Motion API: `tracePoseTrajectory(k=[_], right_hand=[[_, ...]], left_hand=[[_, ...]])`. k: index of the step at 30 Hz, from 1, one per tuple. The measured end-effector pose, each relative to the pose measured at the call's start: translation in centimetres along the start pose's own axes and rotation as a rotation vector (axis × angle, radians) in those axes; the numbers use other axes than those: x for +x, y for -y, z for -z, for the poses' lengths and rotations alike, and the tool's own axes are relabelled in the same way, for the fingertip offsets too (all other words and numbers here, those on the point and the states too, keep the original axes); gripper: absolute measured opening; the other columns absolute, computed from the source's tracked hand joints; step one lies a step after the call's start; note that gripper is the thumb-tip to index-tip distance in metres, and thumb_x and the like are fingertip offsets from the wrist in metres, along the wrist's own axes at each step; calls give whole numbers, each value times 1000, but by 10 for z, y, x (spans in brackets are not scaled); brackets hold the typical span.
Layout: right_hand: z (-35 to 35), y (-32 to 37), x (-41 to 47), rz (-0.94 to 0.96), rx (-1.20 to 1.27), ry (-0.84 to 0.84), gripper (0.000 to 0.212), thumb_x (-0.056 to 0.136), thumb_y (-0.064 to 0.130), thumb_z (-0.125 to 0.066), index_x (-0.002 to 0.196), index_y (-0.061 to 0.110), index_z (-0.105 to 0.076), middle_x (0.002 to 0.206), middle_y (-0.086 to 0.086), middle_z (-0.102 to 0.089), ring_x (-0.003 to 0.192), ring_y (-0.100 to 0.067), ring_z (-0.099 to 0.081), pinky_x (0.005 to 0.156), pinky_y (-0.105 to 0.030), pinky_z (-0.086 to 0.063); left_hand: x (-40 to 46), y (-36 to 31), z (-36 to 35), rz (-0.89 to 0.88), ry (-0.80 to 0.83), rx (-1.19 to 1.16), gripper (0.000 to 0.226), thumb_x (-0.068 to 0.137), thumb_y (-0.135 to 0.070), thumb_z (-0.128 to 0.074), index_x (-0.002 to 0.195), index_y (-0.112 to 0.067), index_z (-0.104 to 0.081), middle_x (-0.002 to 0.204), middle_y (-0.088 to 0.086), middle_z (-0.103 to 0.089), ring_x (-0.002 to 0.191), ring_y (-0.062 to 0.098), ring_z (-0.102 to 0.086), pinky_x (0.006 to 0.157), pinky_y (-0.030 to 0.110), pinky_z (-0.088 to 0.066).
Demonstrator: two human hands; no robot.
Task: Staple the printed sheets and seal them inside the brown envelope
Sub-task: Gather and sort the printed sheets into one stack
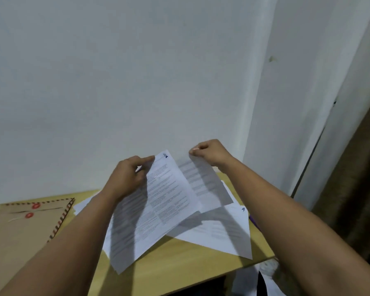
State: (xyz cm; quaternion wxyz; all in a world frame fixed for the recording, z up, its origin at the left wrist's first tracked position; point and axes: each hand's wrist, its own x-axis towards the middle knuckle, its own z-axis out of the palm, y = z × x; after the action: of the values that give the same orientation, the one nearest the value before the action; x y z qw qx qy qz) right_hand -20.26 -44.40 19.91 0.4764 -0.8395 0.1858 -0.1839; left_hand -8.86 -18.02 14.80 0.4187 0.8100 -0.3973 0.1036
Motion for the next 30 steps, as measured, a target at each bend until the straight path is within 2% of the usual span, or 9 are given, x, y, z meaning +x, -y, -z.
tracePoseTrajectory(k=[3,7,11,16,18,22,27,29,30], right_hand=[[-13,23,2,30,118,59,17,98,19,-72,106,7,-82,95,-1,-79,78,-10,-73,64,-17,-54],[-30,40,0,-4,208,130,20,101,29,-65,108,21,-82,108,0,-81,106,-21,-76,80,-34,-55],[-48,43,-2,-48,299,187,27,102,37,-65,115,19,-79,111,-1,-80,109,-24,-73,92,-40,-55],[-63,43,-3,-52,355,260,34,104,42,-60,117,16,-78,109,-4,-81,106,-28,-76,95,-41,-56],[-67,42,-3,3,400,303,32,101,37,-67,119,12,-77,112,-8,-80,102,-25,-77,92,-38,-59],[-69,40,-3,60,381,338,29,95,1,-69,123,6,-74,114,-17,-79,88,-24,-76,72,-30,-61],[-69,36,1,38,379,366,33,95,-2,-68,125,10,-74,112,-14,-80,101,-32,-77,91,-44,-62],[-66,35,2,29,385,386,33,95,-2,-68,125,11,-74,114,-17,-79,104,-35,-76,96,-48,-60],[-65,35,2,26,389,398,32,95,-2,-69,123,12,-75,114,-17,-79,108,-39,-75,98,-50,-60]], left_hand=[[4,-13,10,-50,0,8,38,96,-10,-61,127,-30,-70,88,-10,-66,78,2,-56,69,10,-38],[8,-22,21,-64,-10,35,39,96,-11,-61,129,-31,-69,88,-11,-65,79,1,-56,68,10,-37],[8,-23,24,-80,-18,27,39,96,-10,-62,129,-29,-70,89,-11,-66,78,3,-56,67,11,-38],[7,-22,24,-63,-24,65,40,96,-11,-60,132,-29,-67,89,-6,-65,78,9,-58,68,19,-41],[6,-21,24,-50,-36,84,41,97,-11,-60,133,-29,-66,87,-4,-64,77,11,-58,66,19,-40],[6,-18,21,-11,-41,78,40,98,-16,-59,135,-32,-64,90,-2,-64,78,11,-57,66,22,-41],[3,-11,21,13,-57,92,44,96,-26,-62,140,-32,-59,118,-10,-65,98,11,-61,86,33,-51],[4,-8,21,39,-47,95,38,96,-31,-61,134,-31,-64,119,-10,-69,103,13,-63,90,36,-52],[4,-8,21,55,-34,89,34,95,-32,-59,128,-31,-68,112,-10,-73,100,12,-65,88,37,-54]])
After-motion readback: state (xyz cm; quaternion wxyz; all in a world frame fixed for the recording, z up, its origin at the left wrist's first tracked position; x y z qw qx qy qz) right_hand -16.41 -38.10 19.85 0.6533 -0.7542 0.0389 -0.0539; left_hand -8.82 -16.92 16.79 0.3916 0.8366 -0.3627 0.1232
